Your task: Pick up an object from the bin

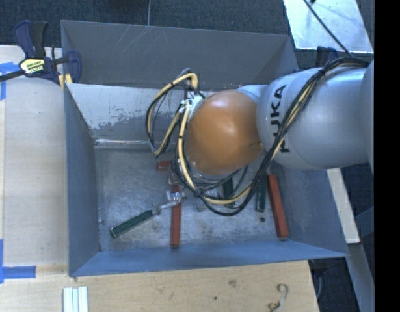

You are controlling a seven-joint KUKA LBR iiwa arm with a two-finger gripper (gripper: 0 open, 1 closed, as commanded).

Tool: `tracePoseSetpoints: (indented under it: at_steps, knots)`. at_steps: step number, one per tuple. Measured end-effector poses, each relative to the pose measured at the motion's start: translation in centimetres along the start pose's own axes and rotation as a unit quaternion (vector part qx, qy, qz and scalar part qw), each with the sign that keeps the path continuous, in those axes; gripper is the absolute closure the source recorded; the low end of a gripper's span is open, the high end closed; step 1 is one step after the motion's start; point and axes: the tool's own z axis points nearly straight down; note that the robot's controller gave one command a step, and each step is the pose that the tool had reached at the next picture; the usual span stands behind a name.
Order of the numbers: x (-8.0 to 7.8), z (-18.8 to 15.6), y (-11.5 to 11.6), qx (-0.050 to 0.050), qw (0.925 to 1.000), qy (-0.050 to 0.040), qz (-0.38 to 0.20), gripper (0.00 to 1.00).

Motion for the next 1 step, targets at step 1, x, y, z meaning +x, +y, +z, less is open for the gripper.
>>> tracePoseSetpoints:
  at_steps: [1]
  knots:
    - [-3.27, 0.97, 2.61, -0.002, 0.9999, -0.0001, -0.013, 0.00]
